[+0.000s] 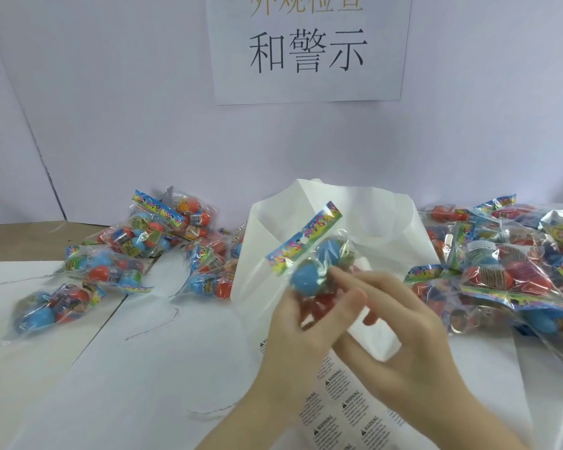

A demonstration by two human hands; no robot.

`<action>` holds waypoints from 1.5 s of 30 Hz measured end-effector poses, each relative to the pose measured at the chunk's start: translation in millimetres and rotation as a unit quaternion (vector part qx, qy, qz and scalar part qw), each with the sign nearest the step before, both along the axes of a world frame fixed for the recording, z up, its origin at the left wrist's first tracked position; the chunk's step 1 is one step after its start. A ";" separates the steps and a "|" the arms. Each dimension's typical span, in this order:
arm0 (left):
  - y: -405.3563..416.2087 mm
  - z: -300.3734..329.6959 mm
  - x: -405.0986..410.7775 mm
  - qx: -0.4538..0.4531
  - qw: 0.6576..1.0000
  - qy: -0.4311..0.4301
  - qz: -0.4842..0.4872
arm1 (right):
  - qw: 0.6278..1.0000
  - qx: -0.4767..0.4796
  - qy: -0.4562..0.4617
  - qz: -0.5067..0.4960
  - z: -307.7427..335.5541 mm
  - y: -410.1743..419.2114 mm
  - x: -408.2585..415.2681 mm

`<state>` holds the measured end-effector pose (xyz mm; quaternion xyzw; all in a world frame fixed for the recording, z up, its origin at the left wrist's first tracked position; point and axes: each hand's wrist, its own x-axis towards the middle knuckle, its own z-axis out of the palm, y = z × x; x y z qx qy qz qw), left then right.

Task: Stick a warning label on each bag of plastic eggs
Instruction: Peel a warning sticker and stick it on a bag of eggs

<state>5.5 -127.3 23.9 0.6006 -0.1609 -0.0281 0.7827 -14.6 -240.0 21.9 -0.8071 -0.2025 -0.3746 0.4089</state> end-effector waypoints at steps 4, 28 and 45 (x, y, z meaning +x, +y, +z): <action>6.8 4.2 9.0 -0.062 0.995 0.082 -0.009 | 0.997 0.074 0.022 0.033 3.0 2.5 -1.3; 13.0 11.0 12.8 -0.025 0.994 0.094 -0.047 | 0.974 0.199 0.078 -0.080 8.8 -8.6 0.9; 11.5 11.0 12.7 -0.125 0.973 0.157 -0.112 | 0.974 0.092 -0.045 -0.202 7.8 -8.6 2.8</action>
